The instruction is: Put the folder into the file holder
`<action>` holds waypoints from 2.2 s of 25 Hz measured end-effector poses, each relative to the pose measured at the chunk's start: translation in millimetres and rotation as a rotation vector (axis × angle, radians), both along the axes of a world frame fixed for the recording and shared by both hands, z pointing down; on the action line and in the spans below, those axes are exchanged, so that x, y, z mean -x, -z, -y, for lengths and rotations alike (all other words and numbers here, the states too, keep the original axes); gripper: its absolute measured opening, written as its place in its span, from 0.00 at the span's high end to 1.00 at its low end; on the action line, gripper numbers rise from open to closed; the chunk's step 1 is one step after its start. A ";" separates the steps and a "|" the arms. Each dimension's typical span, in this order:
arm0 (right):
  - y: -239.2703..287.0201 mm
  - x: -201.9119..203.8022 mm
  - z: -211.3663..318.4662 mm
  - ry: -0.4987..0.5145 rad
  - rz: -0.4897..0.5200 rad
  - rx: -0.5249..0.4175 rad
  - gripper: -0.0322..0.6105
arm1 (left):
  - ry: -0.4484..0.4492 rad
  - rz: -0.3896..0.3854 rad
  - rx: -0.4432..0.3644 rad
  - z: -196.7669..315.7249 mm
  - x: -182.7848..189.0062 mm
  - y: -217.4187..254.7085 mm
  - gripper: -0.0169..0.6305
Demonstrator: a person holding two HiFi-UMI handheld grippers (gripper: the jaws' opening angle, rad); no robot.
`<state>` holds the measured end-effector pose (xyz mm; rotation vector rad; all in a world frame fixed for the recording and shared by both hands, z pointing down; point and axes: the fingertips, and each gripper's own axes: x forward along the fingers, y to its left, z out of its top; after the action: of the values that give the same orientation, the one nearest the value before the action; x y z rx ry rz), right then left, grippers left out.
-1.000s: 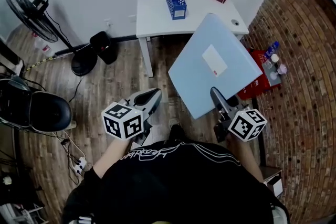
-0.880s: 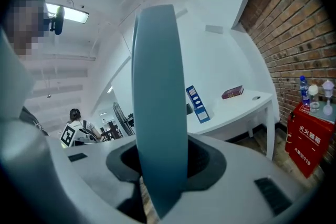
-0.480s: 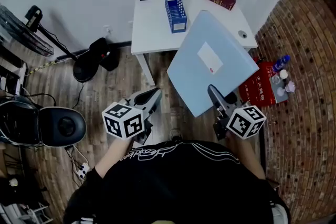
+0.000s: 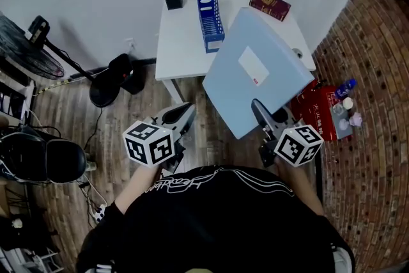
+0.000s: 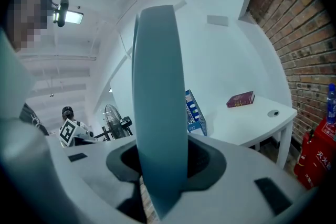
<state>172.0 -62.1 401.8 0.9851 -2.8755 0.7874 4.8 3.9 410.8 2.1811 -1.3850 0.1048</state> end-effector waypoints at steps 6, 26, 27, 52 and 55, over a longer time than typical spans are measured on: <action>13.4 2.8 21.2 -0.006 0.005 -0.046 0.71 | 0.004 0.012 -0.023 14.3 3.5 5.4 0.92; 45.0 31.2 101.7 -0.111 0.016 -0.096 0.71 | -0.026 -0.021 -0.014 91.3 48.0 -1.2 0.92; 47.2 33.9 106.8 -0.118 0.012 -0.099 0.71 | -0.031 -0.022 -0.016 98.2 52.3 0.4 0.92; 81.4 125.0 199.7 -0.299 -0.111 -0.255 0.71 | -0.159 -0.046 -0.110 221.4 149.5 31.7 0.92; 82.0 135.6 209.3 -0.304 -0.119 -0.262 0.71 | -0.165 -0.048 -0.115 230.1 158.9 31.6 0.92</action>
<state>36.3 -271.5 319.8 1.4671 -2.8105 0.3443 -154.0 -226.2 379.1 2.3758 -1.2103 0.0337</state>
